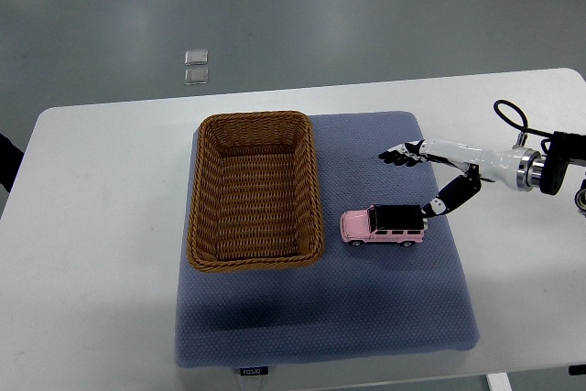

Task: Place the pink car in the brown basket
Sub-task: 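Close the right hand's fingers around the pink car's black roof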

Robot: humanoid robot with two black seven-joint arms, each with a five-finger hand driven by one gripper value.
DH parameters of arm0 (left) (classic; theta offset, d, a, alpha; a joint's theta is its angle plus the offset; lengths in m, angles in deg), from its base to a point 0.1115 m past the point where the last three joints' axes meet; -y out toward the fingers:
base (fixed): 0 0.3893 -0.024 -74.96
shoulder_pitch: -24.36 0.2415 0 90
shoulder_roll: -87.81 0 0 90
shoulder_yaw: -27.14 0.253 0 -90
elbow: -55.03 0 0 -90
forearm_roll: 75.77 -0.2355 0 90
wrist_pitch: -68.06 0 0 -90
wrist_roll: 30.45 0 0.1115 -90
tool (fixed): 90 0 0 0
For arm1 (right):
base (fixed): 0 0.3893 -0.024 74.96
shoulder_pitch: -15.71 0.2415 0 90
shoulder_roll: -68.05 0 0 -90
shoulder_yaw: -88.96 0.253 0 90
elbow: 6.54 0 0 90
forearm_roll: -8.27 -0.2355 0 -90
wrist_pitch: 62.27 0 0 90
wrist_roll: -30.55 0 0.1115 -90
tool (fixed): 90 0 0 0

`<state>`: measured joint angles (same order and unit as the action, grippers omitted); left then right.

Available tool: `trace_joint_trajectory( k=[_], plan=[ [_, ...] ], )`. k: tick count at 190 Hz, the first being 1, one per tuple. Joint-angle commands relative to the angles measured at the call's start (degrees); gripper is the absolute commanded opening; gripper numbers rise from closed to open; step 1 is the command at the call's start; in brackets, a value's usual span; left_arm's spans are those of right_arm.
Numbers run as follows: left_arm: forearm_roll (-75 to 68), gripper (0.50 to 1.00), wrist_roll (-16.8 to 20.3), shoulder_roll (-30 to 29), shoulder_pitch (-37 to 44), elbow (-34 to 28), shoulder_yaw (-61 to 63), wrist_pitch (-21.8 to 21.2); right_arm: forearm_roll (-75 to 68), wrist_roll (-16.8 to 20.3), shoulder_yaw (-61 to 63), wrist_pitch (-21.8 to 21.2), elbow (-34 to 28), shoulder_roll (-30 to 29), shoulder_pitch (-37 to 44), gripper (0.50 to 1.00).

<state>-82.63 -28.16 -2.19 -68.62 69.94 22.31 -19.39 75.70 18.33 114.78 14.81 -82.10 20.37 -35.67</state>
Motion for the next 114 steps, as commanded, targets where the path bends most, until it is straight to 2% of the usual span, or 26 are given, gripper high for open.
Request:
trace_joint_trajectory(
  k=[1,79,101,114],
  plan=[
    [0.00,1.000,0.00,0.00,0.00,-0.15,0.00,0.00,0.69,0.00,-0.16,0.70,0.06,-1.01,-1.35,0.911],
    [0.00,1.000,-0.09,0.00,0.00,-0.33,0.00,0.00,2.45,-0.09,-0.16,2.46,0.41,-3.56,-5.74,0.907],
    [0.00,1.000,-0.09,0.00,0.00,-0.33,0.00,0.00,3.07,-0.18,-0.16,2.99,0.76,-4.17,-6.18,0.893],
    [0.00,1.000,-0.09,0.00,0.00,-0.33,0.00,0.00,3.42,-0.18,-0.16,3.52,0.94,-4.35,-6.45,0.864]
  ],
)
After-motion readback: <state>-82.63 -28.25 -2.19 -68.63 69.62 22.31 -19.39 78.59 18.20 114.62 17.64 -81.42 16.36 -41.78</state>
